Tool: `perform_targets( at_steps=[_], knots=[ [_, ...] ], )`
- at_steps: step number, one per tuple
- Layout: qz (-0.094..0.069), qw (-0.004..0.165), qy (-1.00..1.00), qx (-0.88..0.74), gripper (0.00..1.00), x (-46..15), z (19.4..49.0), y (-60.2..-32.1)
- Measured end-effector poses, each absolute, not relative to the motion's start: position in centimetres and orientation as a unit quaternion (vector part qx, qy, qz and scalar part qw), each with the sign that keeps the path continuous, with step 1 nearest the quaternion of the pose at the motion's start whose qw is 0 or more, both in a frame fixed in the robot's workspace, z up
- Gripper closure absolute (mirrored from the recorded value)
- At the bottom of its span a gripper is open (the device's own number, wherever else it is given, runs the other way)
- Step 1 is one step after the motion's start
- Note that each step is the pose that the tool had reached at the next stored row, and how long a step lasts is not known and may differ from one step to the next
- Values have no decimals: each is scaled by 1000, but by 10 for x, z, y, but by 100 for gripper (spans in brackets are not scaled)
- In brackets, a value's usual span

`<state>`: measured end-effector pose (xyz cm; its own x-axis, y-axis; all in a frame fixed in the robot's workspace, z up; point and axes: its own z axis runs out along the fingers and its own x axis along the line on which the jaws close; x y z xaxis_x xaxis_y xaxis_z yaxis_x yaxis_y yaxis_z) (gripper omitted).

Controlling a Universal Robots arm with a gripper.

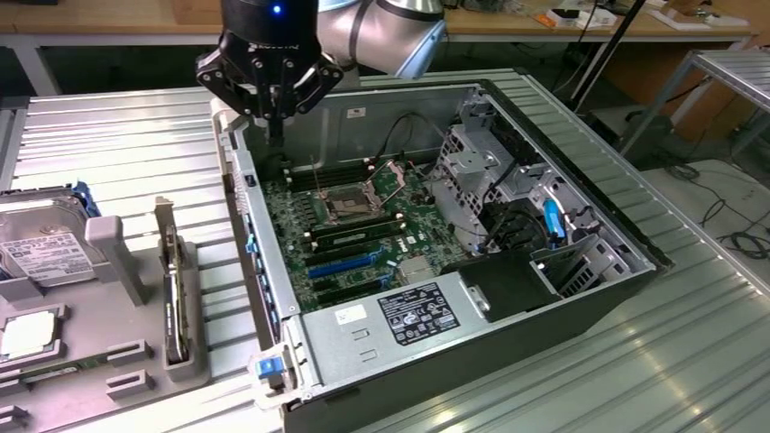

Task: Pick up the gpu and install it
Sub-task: 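Reach for the gpu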

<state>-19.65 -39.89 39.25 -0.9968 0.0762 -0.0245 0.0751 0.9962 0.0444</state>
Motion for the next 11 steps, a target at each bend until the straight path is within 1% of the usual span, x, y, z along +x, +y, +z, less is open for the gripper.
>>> perform_targets(
  at_steps=[11],
  knots=[
    [22, 13, 999, 38, 89, -209, 392, -399]
  ],
)
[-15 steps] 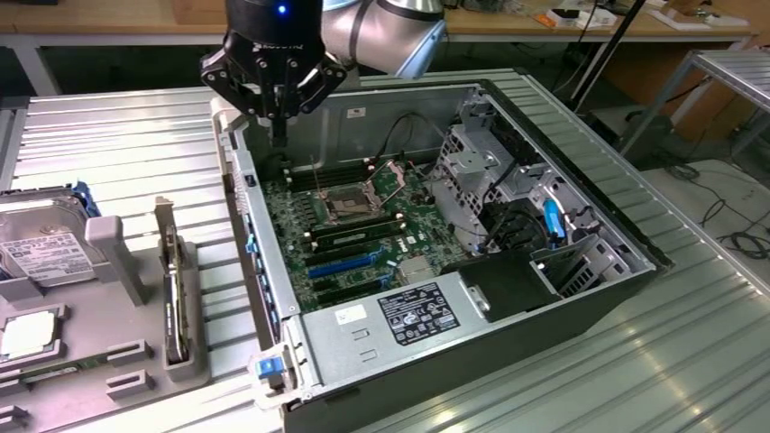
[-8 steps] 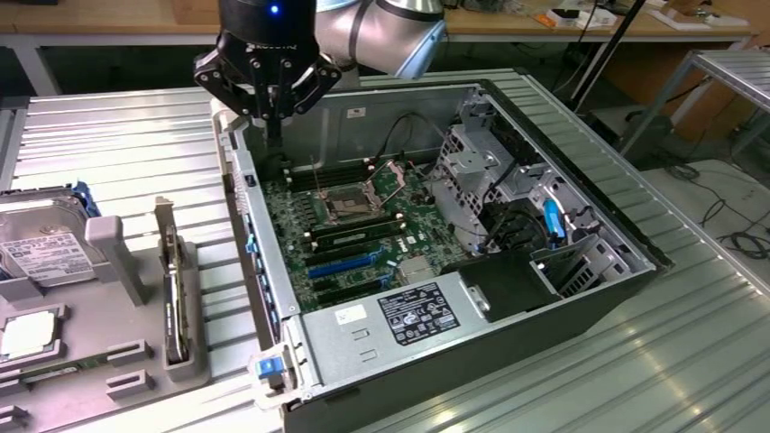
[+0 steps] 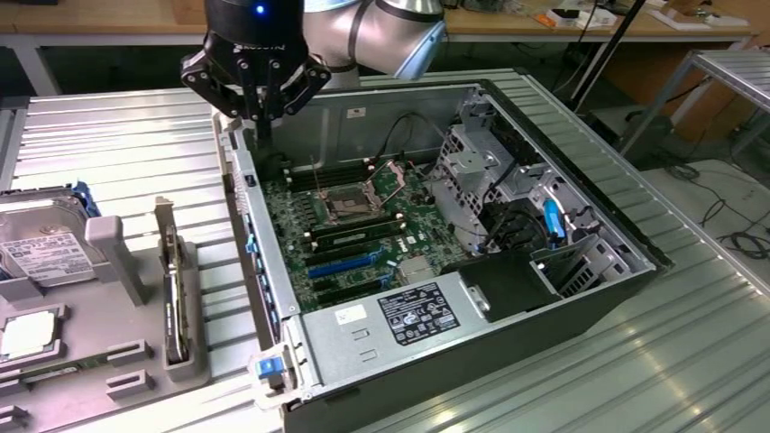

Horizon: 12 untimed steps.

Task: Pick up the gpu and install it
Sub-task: 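Reach for the gpu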

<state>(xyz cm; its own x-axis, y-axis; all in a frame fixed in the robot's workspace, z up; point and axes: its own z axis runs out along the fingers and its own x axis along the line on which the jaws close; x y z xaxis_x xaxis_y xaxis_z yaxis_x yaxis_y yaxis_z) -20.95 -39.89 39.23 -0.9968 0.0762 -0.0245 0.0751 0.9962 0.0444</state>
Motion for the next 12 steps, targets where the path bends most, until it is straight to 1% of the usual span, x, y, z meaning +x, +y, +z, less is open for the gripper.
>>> perform_targets(
  at_steps=[12],
  knots=[
    [22, 13, 999, 38, 89, -225, 392, -399]
  ],
)
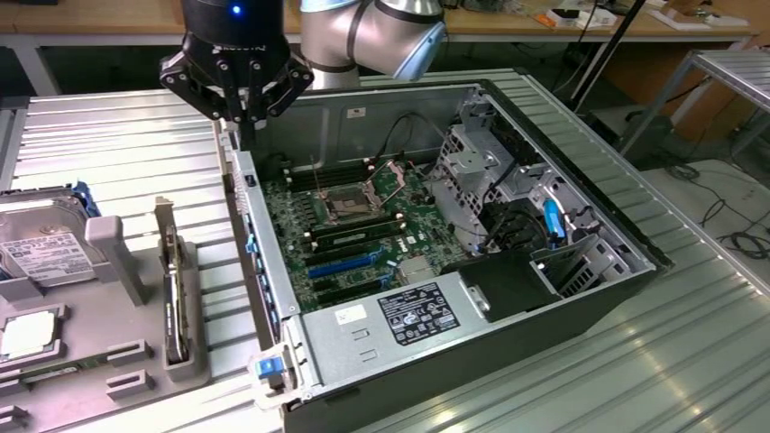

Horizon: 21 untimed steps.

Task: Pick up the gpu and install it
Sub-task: 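Reach for the gpu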

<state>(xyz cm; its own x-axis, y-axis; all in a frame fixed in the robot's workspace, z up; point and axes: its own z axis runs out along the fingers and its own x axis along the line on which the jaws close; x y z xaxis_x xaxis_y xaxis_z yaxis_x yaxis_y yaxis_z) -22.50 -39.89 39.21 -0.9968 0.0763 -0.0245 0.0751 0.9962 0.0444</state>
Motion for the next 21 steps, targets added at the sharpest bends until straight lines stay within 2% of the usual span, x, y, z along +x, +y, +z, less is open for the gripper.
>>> perform_targets(
  at_steps=[21],
  knots=[
    [22, 13, 999, 38, 89, -252, 392, -399]
  ],
)
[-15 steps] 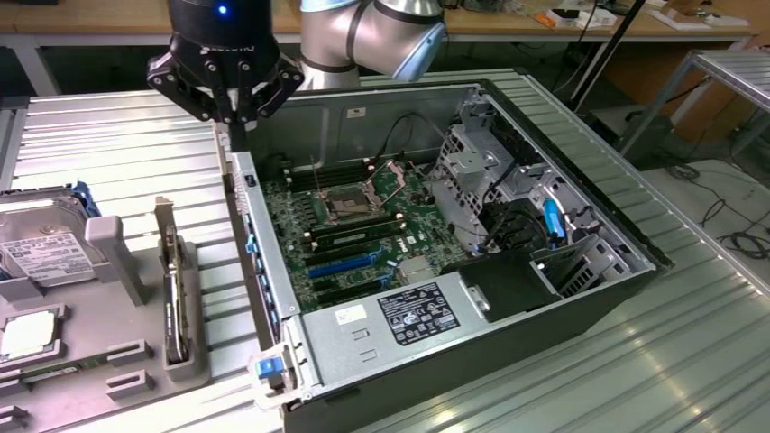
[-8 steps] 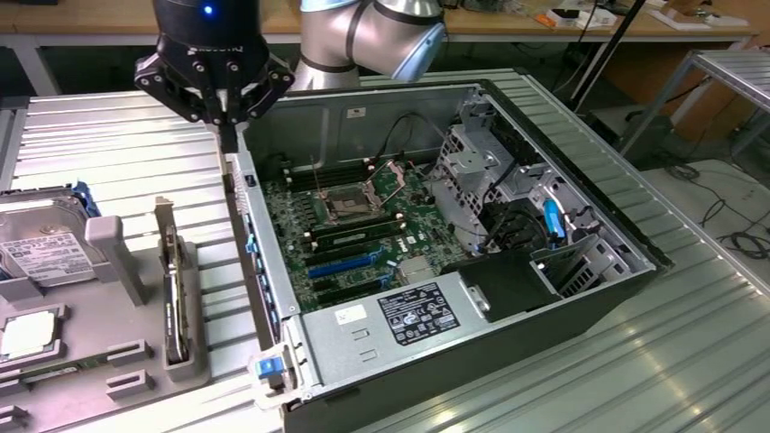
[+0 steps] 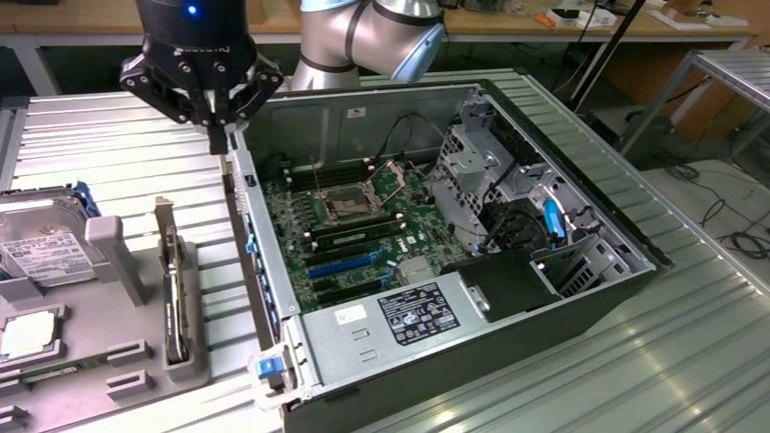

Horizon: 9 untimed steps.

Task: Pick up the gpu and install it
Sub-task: 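Reach for the gpu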

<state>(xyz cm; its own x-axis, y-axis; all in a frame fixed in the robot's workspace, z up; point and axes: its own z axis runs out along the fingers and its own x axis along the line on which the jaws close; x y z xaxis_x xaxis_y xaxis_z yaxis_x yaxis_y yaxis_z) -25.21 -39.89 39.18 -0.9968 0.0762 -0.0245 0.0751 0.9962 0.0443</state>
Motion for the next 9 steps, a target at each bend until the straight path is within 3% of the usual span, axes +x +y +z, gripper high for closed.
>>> perform_targets(
  at_steps=[9],
  knots=[
    [22, 13, 999, 38, 89, -264, 392, -399]
  ],
)
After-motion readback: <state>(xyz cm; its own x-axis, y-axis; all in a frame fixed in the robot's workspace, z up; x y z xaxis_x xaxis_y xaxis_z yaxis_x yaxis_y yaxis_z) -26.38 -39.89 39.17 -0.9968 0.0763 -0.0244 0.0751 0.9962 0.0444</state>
